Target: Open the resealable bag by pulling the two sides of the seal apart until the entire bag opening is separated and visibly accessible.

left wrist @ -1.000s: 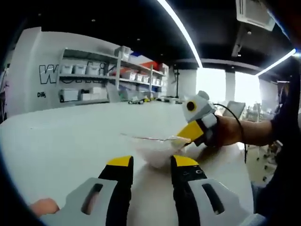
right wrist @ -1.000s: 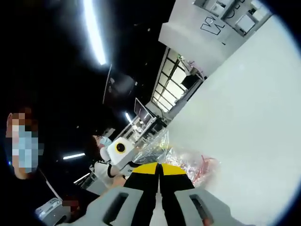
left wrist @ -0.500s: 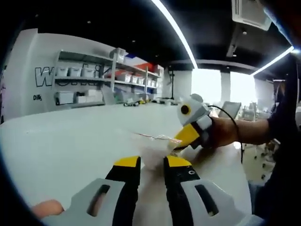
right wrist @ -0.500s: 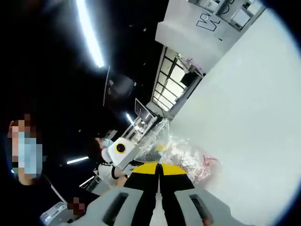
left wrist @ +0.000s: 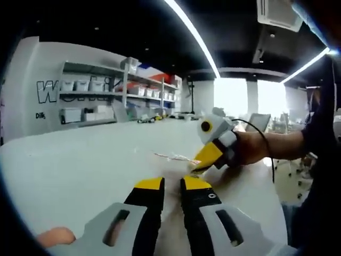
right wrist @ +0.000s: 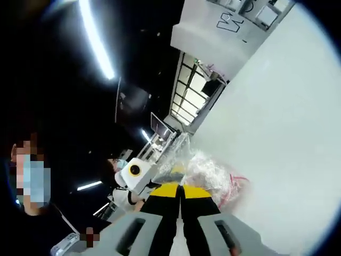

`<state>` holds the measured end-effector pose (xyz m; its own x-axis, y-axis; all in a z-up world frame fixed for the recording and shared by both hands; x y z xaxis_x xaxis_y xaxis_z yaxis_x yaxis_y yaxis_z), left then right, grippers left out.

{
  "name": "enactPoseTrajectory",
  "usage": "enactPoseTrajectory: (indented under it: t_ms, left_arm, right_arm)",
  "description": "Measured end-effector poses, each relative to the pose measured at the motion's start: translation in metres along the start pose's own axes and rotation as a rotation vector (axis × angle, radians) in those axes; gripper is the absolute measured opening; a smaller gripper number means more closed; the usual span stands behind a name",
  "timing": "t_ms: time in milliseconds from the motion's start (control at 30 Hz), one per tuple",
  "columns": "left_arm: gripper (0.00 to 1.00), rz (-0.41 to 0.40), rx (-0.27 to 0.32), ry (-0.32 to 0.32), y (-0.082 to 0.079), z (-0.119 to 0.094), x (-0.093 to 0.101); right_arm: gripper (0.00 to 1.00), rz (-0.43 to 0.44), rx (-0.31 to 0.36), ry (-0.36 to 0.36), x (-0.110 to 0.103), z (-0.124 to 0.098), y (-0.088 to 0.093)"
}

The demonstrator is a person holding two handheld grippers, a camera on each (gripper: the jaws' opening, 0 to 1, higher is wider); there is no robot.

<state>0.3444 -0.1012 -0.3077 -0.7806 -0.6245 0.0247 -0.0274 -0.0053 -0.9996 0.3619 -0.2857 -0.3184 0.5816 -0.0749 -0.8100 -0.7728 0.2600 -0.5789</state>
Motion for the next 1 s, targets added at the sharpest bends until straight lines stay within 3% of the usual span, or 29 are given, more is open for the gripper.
enactPoseTrajectory:
  t_ms: [67,233,633,1000]
  left_arm:
    - [0.26,-0.004,0.012,-0.014,-0.001,0.001,-0.001]
    - [0.28,-0.029,0.022,0.001,-0.001,0.003,0.0]
    - [0.14,0.016,0.033,0.049,-0.004,0.004,0.005]
    - [0.01,0.056,0.047,0.076,-0.009,0.007,0.009]
  right_arm:
    - [0.0,0.003,0.005,-0.002,0.0,0.0,-0.001]
    - [0.0,0.008,0.003,-0.006,0.0,0.0,-0.001]
    - [0.0,0.046,-0.038,0.007,0.002,0.001,0.003]
    - [0.0,0.039,-0.013,-0.003,0.001,-0.005,0.0]
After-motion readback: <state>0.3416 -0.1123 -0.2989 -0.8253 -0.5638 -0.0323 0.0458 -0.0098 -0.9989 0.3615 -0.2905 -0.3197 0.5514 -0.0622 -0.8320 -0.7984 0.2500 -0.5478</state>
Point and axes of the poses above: the point that each gripper's makers call its tool centre point, and the gripper's own axes: z roughly forward along the fingers, x roughly to its right, y roughly out of its underside, the point moved 9 cm from there along -z, roughly backward along the fingers, and after that the axes turned 7 degrees about x, right-handed, at the moved point
